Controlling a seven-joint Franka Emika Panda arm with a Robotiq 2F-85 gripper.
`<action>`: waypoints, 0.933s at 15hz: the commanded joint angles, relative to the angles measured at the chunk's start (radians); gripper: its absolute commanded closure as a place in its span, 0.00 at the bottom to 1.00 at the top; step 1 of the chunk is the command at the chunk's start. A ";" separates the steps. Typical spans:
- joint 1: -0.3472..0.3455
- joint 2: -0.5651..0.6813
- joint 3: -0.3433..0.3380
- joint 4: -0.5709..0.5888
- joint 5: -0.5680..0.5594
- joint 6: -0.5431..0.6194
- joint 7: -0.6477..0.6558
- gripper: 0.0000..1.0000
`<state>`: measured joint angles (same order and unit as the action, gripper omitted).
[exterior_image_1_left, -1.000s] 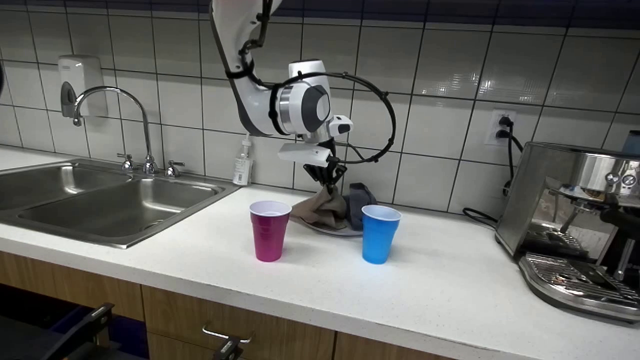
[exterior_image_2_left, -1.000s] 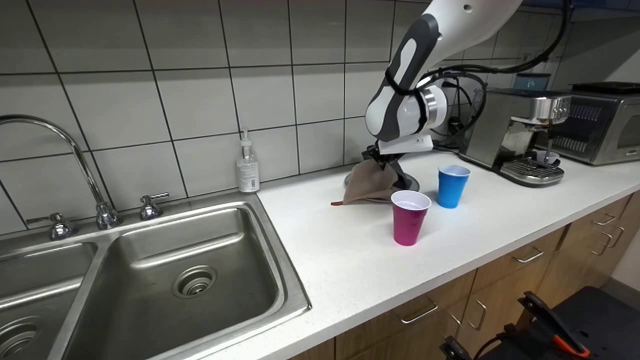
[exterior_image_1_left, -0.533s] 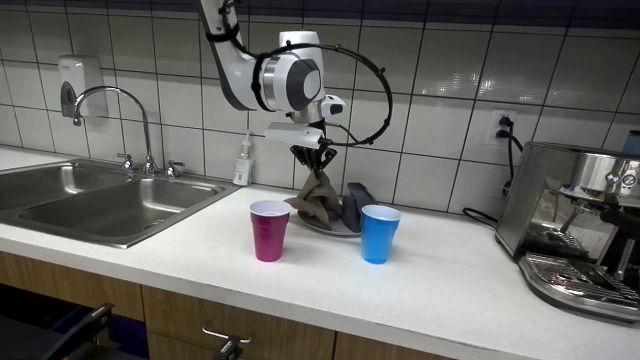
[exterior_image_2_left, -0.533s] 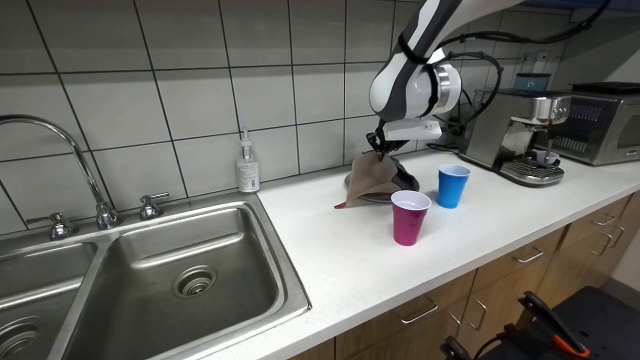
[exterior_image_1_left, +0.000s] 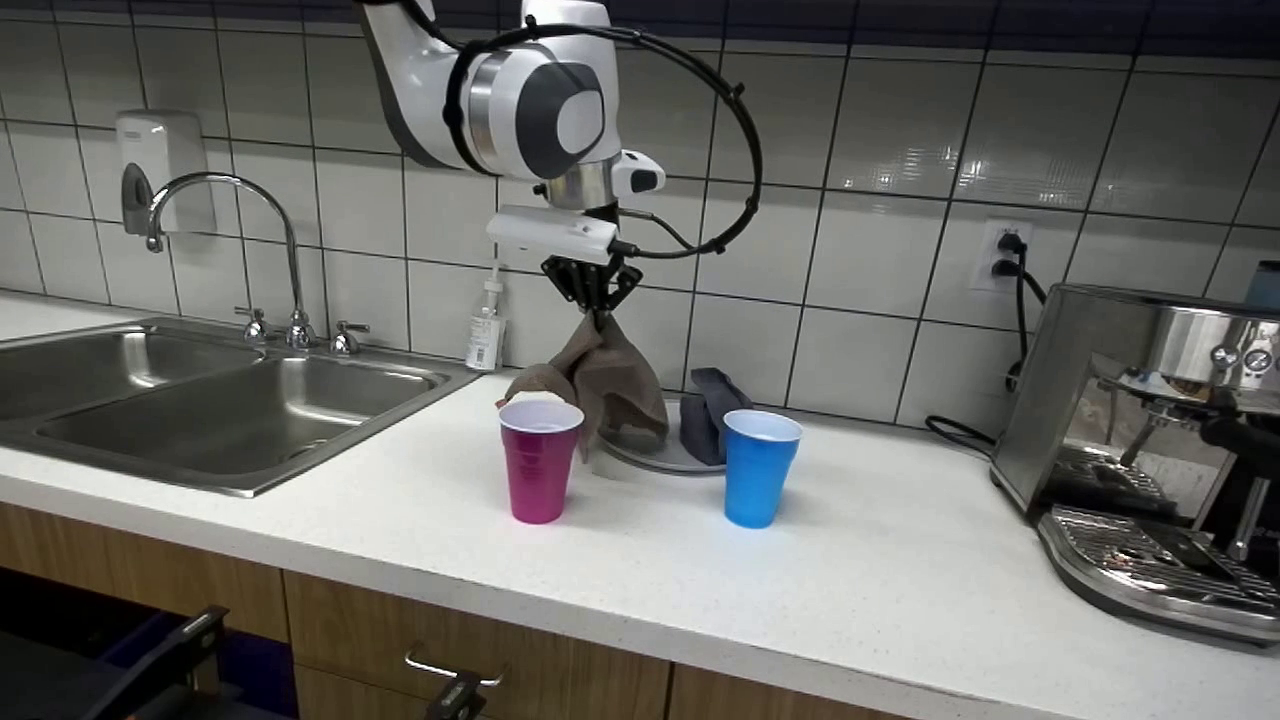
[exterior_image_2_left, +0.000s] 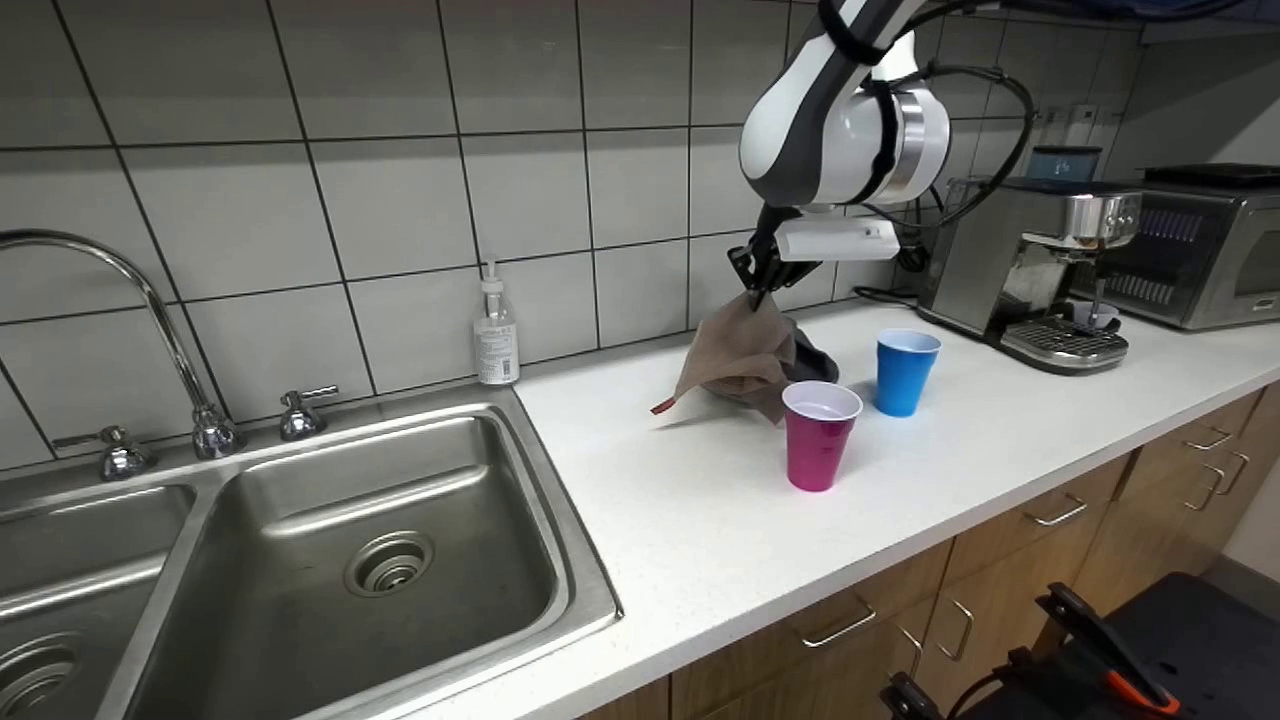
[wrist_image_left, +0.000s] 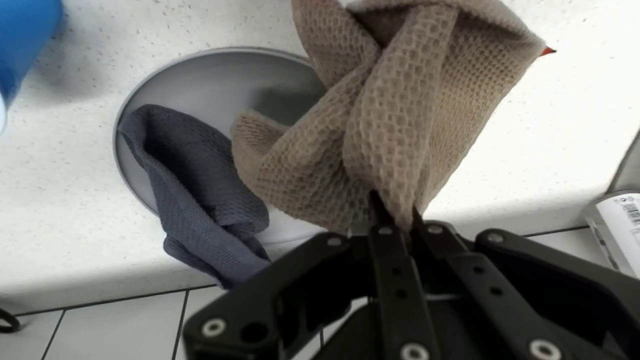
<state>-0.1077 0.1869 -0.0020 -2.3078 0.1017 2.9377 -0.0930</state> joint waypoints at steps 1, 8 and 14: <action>-0.024 -0.082 0.051 -0.073 0.073 0.003 -0.094 0.99; -0.010 -0.106 0.099 -0.093 0.189 -0.005 -0.214 0.99; 0.002 -0.105 0.147 -0.091 0.245 -0.009 -0.283 0.99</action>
<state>-0.1040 0.1137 0.1127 -2.3807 0.2996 2.9370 -0.3155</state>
